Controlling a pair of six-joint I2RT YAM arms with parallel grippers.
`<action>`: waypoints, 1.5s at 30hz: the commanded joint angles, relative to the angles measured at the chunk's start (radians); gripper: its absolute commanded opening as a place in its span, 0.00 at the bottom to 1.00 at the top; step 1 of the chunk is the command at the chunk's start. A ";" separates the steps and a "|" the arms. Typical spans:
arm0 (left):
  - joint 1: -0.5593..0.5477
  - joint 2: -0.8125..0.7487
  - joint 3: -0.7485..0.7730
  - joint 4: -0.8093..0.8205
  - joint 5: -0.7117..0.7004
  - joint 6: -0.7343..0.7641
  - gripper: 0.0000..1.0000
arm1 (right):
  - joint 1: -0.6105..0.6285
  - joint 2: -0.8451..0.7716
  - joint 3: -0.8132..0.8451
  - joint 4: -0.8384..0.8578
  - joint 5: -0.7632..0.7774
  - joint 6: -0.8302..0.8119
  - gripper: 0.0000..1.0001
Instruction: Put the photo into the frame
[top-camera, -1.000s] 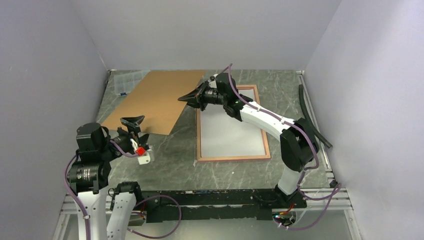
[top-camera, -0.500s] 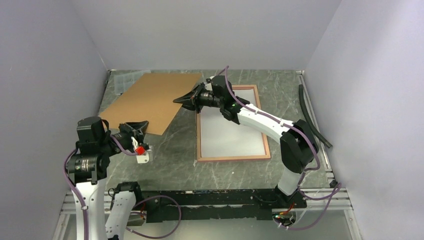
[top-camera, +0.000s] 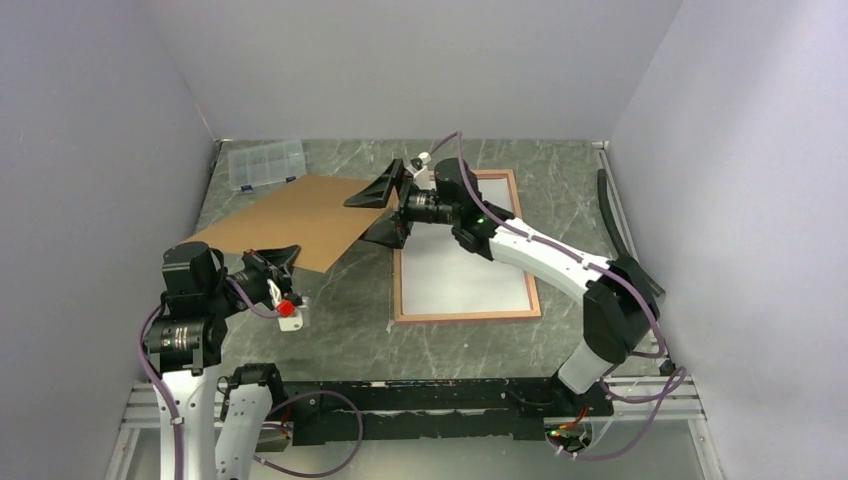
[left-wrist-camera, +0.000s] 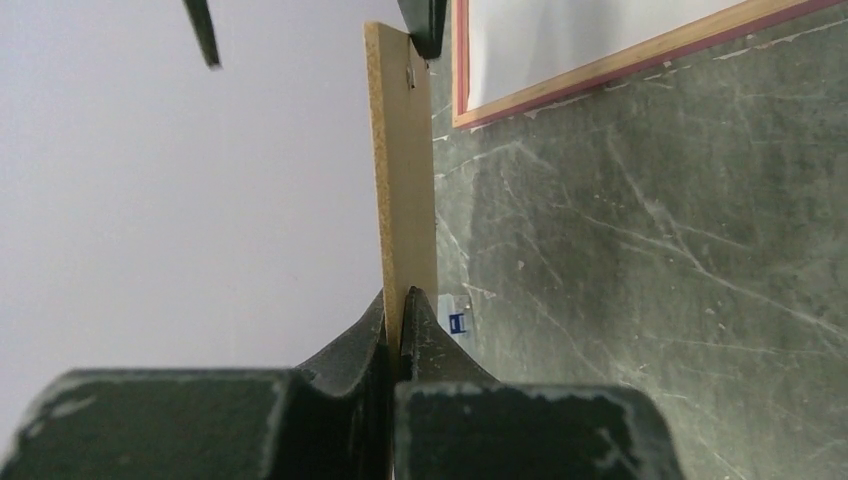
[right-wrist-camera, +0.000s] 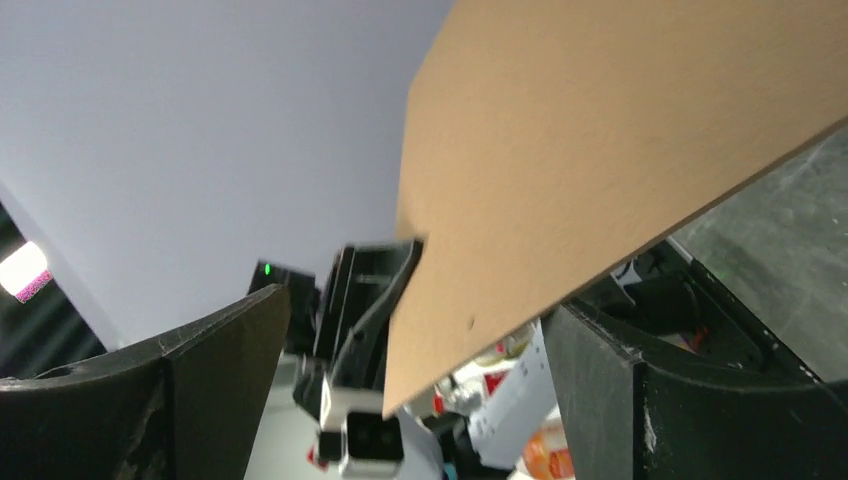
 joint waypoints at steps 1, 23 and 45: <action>-0.001 0.016 0.060 0.110 0.004 -0.012 0.03 | -0.040 -0.109 0.018 0.032 -0.187 -0.223 1.00; -0.002 0.072 0.204 -0.080 0.117 0.111 0.03 | 0.094 -0.402 -0.139 -0.396 0.333 -2.176 0.99; -0.002 0.082 0.242 -0.176 0.151 0.244 0.03 | 0.236 -0.224 -0.074 -0.150 0.399 -2.328 0.65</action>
